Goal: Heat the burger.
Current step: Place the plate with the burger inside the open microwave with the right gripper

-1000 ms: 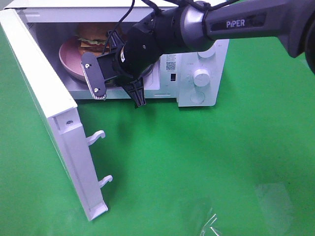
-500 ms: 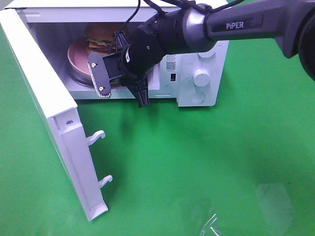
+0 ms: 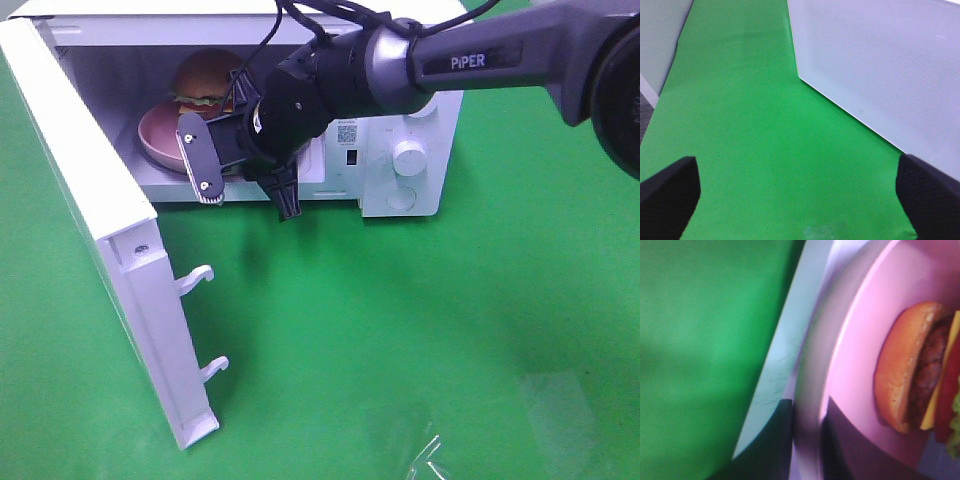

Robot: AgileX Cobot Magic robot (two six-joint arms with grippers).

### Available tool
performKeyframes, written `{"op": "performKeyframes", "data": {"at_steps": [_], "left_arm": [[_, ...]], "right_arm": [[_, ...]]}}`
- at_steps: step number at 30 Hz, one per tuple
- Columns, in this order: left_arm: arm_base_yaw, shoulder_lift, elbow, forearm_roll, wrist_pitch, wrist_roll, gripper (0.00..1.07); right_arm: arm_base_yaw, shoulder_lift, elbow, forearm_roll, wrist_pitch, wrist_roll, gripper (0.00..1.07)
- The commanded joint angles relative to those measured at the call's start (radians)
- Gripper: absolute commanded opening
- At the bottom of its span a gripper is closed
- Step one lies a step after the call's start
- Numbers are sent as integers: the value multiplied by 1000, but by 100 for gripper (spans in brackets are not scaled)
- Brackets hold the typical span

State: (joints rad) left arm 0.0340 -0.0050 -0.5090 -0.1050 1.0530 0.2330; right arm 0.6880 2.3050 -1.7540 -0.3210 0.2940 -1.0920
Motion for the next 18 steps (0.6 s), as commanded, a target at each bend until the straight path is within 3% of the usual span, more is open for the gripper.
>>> {"op": "performKeyframes", "data": {"at_steps": [1, 9, 18], "left_arm": [[3, -20, 3, -5, -6, -5, 100], [3, -20, 3, -5, -6, -5, 100], [3, -20, 3, -5, -6, -5, 100]], "right_arm": [[0, -20, -16, -14, -57, -2, 22], [0, -20, -16, -9, -55, 9, 38], [0, -20, -16, -9, -27, 56, 38]]}}
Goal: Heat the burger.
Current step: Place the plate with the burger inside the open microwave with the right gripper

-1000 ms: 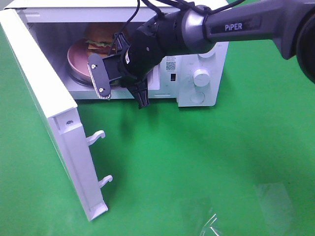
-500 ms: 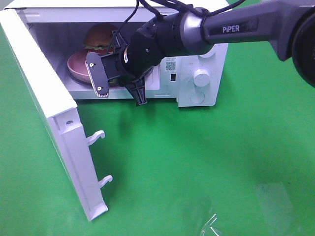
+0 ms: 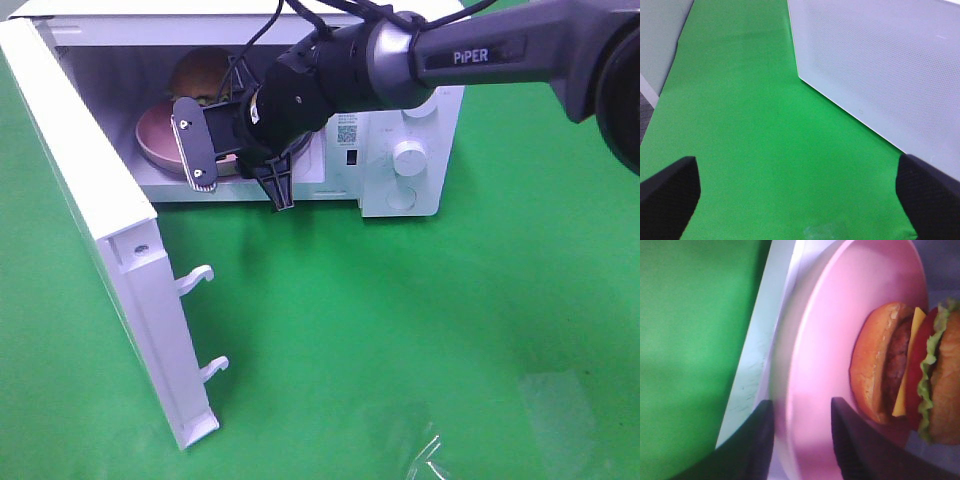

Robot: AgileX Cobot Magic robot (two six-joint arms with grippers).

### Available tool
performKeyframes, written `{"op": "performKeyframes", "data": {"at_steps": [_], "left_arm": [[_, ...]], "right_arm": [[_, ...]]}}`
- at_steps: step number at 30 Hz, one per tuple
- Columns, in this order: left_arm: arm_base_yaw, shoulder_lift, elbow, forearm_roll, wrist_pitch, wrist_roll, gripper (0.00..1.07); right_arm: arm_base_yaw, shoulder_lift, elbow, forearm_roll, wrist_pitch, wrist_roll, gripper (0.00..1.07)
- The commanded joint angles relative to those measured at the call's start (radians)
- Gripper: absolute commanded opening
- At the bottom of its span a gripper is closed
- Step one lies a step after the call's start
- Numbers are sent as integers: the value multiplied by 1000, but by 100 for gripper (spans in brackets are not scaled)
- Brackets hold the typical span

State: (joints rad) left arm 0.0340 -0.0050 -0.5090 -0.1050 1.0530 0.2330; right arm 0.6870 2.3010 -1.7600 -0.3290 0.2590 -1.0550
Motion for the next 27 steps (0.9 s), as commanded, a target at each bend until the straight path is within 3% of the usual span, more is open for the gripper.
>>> {"op": "performKeyframes", "data": {"at_steps": [1, 14, 18, 20, 27], "left_arm": [[3, -20, 3, -5, -6, -5, 100], [3, -20, 3, -5, -6, -5, 100], [3, -20, 3, -5, -6, -5, 100], [3, -20, 3, -5, -6, -5, 100], [3, -20, 3, -5, -6, -5, 100]], "right_arm": [[1, -16, -10, -1, 8, 19, 38], [1, -28, -8, -1, 54, 20, 40], [1, -42, -8, -1, 52, 39, 46], [1, -63, 11, -1, 43, 42, 54], [1, -109, 107, 0, -10, 42, 61]]}}
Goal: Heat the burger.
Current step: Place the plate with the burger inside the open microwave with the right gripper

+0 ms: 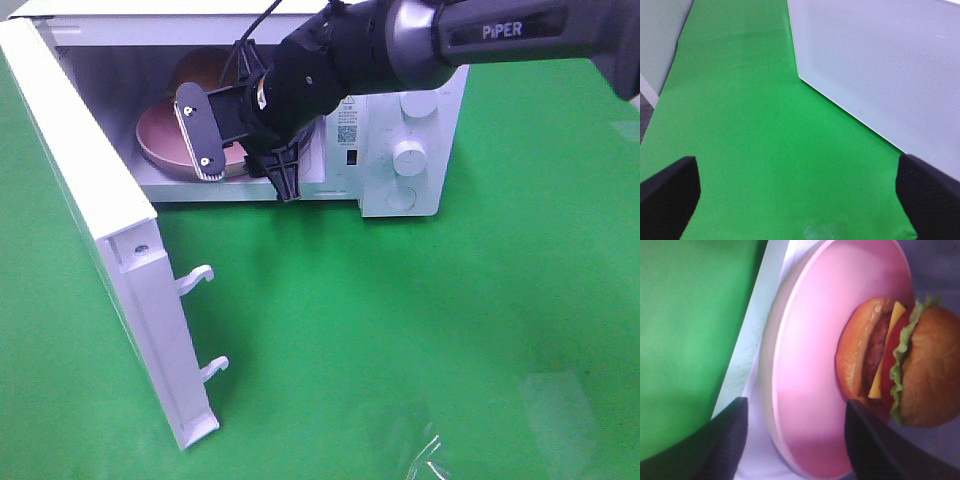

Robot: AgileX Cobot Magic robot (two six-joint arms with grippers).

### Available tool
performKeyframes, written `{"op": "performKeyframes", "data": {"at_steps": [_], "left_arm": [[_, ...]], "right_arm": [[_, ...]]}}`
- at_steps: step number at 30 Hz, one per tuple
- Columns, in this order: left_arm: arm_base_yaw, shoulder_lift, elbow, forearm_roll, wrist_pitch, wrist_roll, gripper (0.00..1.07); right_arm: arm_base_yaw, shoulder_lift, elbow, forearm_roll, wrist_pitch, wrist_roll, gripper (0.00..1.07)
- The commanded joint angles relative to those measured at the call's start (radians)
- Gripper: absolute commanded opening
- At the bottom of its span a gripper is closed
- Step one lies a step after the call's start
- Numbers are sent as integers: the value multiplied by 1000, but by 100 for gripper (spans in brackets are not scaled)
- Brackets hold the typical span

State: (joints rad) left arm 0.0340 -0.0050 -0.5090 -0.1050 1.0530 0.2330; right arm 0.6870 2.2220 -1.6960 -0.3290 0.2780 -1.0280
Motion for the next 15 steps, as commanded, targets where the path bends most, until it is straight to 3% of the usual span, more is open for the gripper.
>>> {"op": "performKeyframes", "data": {"at_steps": [1, 15], "left_arm": [[3, -20, 3, -5, -6, -5, 100], [3, -20, 3, -5, -6, -5, 100]], "right_arm": [[1, -46, 71, 1, -43, 15, 62], [2, -164, 296, 28, -138, 15, 65]]}}
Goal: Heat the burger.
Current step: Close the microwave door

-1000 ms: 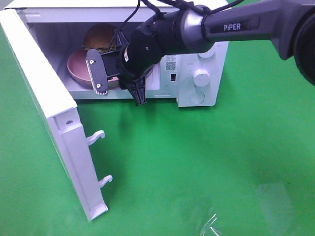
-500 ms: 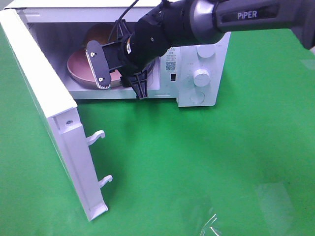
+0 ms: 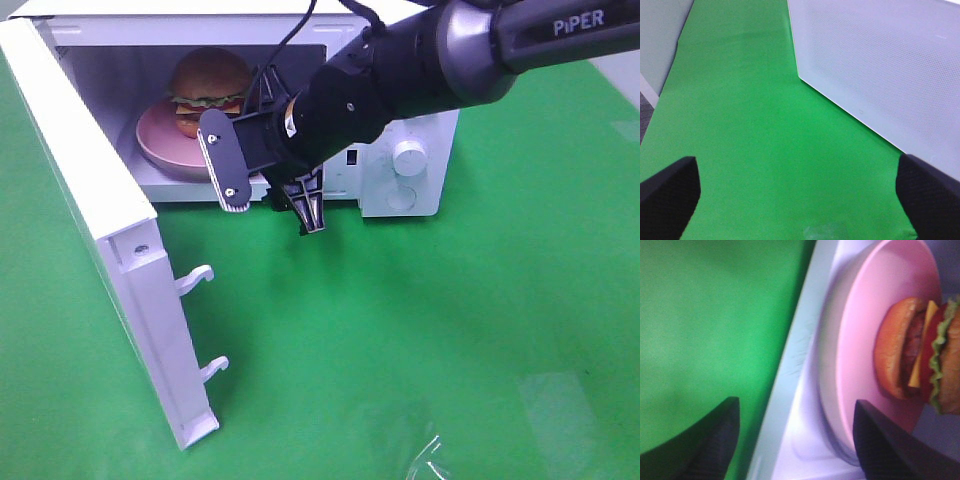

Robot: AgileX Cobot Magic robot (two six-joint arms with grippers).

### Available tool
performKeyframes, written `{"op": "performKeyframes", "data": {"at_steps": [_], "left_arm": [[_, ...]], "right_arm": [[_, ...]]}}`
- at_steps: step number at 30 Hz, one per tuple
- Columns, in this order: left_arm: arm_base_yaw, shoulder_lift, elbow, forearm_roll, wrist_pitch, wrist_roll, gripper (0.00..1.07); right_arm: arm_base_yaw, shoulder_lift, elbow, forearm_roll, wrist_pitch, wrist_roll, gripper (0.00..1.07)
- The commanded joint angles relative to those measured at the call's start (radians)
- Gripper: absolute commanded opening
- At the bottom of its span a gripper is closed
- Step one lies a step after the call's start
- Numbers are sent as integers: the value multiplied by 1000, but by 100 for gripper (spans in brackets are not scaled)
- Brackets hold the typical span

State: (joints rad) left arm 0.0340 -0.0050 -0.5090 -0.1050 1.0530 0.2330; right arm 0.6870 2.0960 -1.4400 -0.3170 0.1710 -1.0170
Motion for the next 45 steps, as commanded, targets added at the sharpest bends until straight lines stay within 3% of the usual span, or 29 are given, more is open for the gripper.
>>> {"op": "performKeyframes", "data": {"at_steps": [1, 7, 21, 45], "left_arm": [[3, -20, 3, -5, -6, -5, 100], [3, -20, 3, -5, -6, -5, 100], [3, -20, 3, -5, -6, -5, 100], [3, -20, 3, -5, -6, -5, 100]], "right_arm": [[2, -38, 40, 16, -31, 4, 65], [2, -145, 174, 16, -68, 38, 73], [1, -320, 354, 16, -85, 187, 74], [1, -640, 614, 13, -34, 968, 75]]}}
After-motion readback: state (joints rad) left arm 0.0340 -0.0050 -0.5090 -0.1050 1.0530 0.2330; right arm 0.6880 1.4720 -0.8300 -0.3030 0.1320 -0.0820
